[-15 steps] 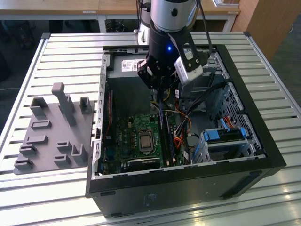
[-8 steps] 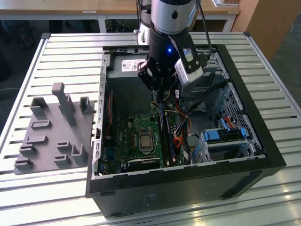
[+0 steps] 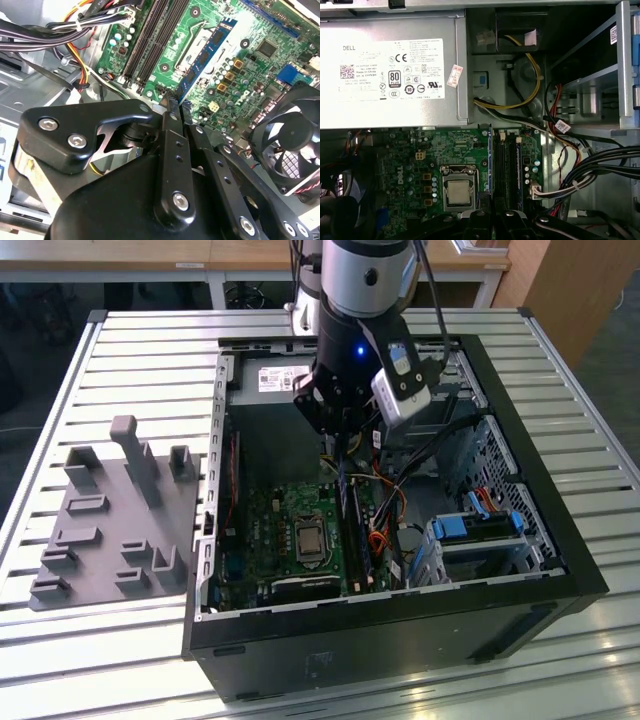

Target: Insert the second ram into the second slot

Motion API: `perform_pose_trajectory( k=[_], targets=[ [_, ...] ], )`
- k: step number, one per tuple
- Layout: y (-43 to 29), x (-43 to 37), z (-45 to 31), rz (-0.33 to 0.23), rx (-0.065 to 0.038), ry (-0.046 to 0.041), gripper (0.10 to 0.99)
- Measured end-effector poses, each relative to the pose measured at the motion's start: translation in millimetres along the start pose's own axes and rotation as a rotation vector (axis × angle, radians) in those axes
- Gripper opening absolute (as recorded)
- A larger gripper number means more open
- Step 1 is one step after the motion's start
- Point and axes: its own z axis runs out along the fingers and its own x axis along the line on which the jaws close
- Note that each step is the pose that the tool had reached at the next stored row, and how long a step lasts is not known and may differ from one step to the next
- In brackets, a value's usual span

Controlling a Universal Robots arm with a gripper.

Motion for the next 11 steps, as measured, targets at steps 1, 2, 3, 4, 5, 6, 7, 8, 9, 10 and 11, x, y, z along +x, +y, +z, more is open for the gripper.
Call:
perform_pose_trajectory(
  k=[1,2,3,4,5,6,7,8,9,10,11],
  targets=[
    [0.0,0.0,0.4,0.0,0.0,0.0,0.137],
    [0.0,0.0,0.9,0.0,0.0,0.0,0.137],
    [0.0,0.0,1.4,0.0,0.0,0.0,0.137],
    [0.0,0.0,1.7,0.0,0.0,0.0,0.137],
    [0.0,0.0,2.1,0.0,0.0,0.0,0.137],
    [0.0,0.0,2.4,0.0,0.0,0.0,0.137],
    [0.0,0.0,2.8,0.0,0.0,0.0,0.137],
    [-0.1,0.0,3.2,0.0,0.0,0.0,0.137],
    [-0.1,0.0,3.5,0.0,0.0,0.0,0.137],
    [-0.1,0.0,3.9,0.0,0.0,0.0,0.137],
    [-0.1,0.0,4.3,0.0,0.0,0.0,0.137]
  ],
)
